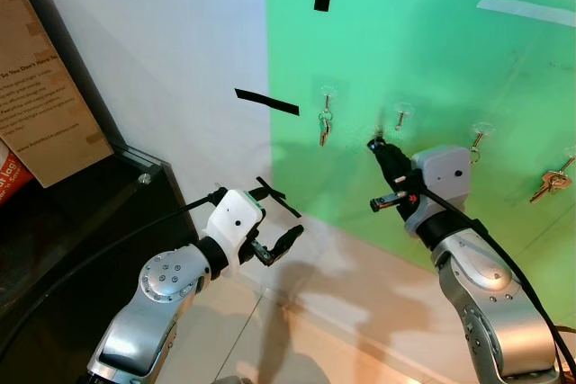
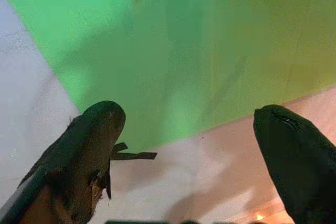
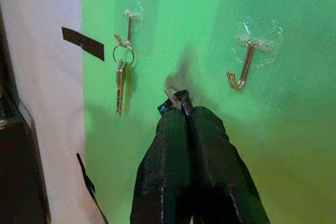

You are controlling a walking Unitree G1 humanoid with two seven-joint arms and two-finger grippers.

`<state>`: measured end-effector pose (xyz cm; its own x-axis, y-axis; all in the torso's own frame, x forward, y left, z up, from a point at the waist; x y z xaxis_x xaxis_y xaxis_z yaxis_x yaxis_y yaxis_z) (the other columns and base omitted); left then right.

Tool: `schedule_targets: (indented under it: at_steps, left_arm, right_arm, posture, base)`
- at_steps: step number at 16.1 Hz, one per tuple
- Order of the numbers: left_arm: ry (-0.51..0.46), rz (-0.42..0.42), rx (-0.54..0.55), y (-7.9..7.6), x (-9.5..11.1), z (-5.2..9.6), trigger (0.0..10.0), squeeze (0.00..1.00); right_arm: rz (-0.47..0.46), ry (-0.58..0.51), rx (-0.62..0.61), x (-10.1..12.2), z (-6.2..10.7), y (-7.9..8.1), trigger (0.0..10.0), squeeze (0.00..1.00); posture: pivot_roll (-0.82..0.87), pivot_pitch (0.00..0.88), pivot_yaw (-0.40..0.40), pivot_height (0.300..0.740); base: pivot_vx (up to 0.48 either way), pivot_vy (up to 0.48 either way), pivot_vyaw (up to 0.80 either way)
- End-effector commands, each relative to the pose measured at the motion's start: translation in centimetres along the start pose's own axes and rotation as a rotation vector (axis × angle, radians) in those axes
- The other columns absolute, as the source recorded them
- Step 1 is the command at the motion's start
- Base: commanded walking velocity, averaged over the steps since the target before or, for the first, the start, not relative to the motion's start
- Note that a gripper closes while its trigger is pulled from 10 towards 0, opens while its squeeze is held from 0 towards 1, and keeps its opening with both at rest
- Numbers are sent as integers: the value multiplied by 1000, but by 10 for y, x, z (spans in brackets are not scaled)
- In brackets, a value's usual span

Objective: Hang keys on a hook

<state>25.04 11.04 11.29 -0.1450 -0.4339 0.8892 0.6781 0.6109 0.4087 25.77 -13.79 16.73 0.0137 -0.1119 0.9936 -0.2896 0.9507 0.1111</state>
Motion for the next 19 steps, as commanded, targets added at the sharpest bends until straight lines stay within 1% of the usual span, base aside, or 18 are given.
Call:
schedule_targets:
  at_steps: [1,4,6,8,9,12,15,19]
  left_arm:
    - [-5,-13,-9,0,2,0,10000,106]
    - [-5,-14,-8,0,2,0,10000,102]
    - [-4,-16,-7,1,2,0,10000,102]
    - [-6,-17,-8,1,2,0,10000,102]
    - [-7,-17,-9,1,3,0,10000,102]
    - [-9,-18,-10,1,3,-1,10000,102]
    - [-9,-18,-9,1,3,-1,10000,102]
    - [-11,-17,-9,0,3,-1,10000,102]
  right_arm:
    - [11,15,-1,-3,1,-1,10000,0]
    - [17,25,-7,-6,2,-2,10000,0]
    - [10,10,-2,-3,2,-1,10000,0]
    - [-6,-25,17,3,1,0,10000,0]
    - [0,-31,22,5,1,0,10000,0]
    - [0,-72,1,13,-1,-3,10000,0]
    - [-32,-141,-28,25,-5,-6,10000,0]
    - [-62,-133,-49,24,-7,-9,10000,0]
  posture:
    - [-65,0,36,740]
    - [-63,0,36,740]
    - [-64,0,37,740]
    - [-65,0,39,740]
    - [-67,0,40,740]
    - [-68,0,40,740]
    - [-65,0,39,740]
    - [-65,0,39,740]
  base:
    - [0,0,0]
    - [0,0,0]
    - [0,0,0]
    - [0,0,0]
    - [0,0,0]
    - [0,0,0]
    - [0,0,0]
    - [0,0,0]
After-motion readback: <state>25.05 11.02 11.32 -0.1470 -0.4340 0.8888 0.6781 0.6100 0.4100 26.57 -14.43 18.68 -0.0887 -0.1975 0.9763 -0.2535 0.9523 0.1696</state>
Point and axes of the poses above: a point about 5 cm out from each wrist's last joint towards the gripper, its own z axis pointing back from the gripper into the wrist, its own x axis along the axis of the wrist's last joint, y = z × x, the point moved 1 cm from there along -z, pointing out of the wrist towards the gripper, and after that the axes turned 14 degrees about -z, right-handed, at the moved point
